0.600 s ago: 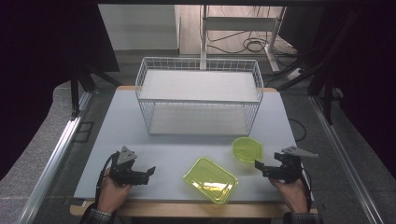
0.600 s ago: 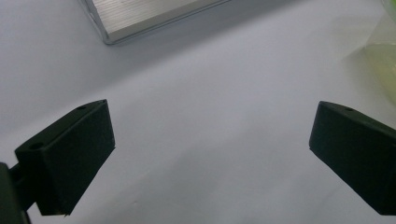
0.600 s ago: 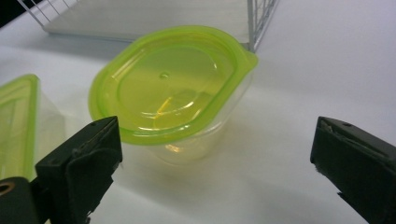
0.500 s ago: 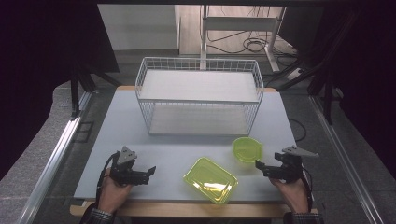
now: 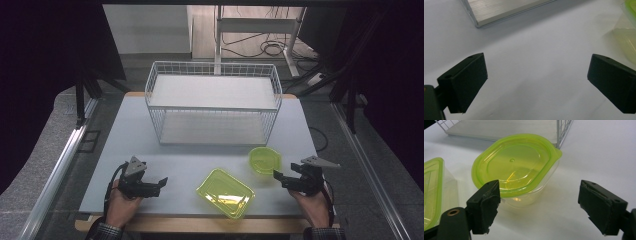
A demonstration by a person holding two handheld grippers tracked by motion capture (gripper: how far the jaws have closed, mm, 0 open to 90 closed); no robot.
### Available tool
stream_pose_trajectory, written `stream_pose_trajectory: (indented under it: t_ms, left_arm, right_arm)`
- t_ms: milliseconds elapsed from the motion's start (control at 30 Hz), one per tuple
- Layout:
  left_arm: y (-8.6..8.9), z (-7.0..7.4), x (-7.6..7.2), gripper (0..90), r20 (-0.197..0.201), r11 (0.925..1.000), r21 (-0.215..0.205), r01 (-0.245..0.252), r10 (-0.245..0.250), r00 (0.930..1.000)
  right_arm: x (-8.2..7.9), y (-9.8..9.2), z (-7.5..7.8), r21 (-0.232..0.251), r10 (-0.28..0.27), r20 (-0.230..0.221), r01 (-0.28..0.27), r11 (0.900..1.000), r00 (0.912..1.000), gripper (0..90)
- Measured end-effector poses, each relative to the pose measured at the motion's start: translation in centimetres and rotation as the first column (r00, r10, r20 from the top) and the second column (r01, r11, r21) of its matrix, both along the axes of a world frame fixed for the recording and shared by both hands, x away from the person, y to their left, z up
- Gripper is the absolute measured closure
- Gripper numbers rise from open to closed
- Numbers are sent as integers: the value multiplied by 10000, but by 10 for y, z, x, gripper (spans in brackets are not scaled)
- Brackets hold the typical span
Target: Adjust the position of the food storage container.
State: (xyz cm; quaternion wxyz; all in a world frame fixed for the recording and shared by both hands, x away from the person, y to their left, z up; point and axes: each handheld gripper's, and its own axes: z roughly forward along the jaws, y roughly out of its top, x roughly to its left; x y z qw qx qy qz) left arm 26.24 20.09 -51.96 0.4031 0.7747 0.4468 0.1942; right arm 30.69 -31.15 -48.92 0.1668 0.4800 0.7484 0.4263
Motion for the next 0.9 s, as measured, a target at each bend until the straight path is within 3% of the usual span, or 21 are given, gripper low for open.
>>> stream_pose_trajectory:
  t_ms: [267,367,400,433,467,500,533,567,600,633,700,767,900]
  left_arm:
    - [-9,4,-2,66,7,9983,224,530,-530,9986]
    - [-10,5,-3,97,70,9973,271,676,-678,9977]
    - [-10,5,-3,116,70,9973,271,676,-678,9977]
    - [-11,5,-4,127,94,9970,268,732,-735,9973]
    - [-11,5,-4,133,94,9970,268,732,-735,9973]
    - [-11,5,-4,133,85,9966,309,768,-771,9970]
    - [-11,5,-4,132,85,9966,309,768,-771,9970]
    - [-11,4,-3,129,62,9969,345,701,-704,9975]
    - [-11,4,-3,128,62,9969,345,701,-704,9975]
    - [-10,3,-3,126,80,9972,348,659,-662,9978]
    - [-9,2,-3,116,149,9976,341,606,-611,9980]
    - [-9,0,-2,111,101,9980,380,514,-518,9986]
    - [-9,-2,0,98,65,9981,460,406,-409,9991]
  right_arm:
    - [-6,3,7,-139,209,148,-207,9997,9997,283]
    - [-9,8,10,-272,505,185,-500,9984,9986,405]
    - [-9,8,10,-272,505,185,-500,9984,9986,405]
    - [-10,10,11,-379,699,200,-691,9969,9974,479]
    - [-10,10,11,-379,699,200,-691,9969,9974,479]
    - [-11,12,13,-384,865,163,-859,9956,9961,553]
    - [-11,12,13,-384,865,163,-859,9956,9961,553]
    - [-12,17,16,-392,1045,208,-1036,9938,9943,648]
    - [-12,17,16,-392,1045,208,-1036,9938,9943,648]
    - [-14,23,19,-500,1274,328,-1257,9908,9913,738]
    - [-12,27,20,-553,1410,305,-1392,9887,9895,826]
    - [-10,30,21,-556,1517,218,-1503,9871,9882,880]
    - [-4,42,23,-621,1755,114,-1744,9827,9844,889]
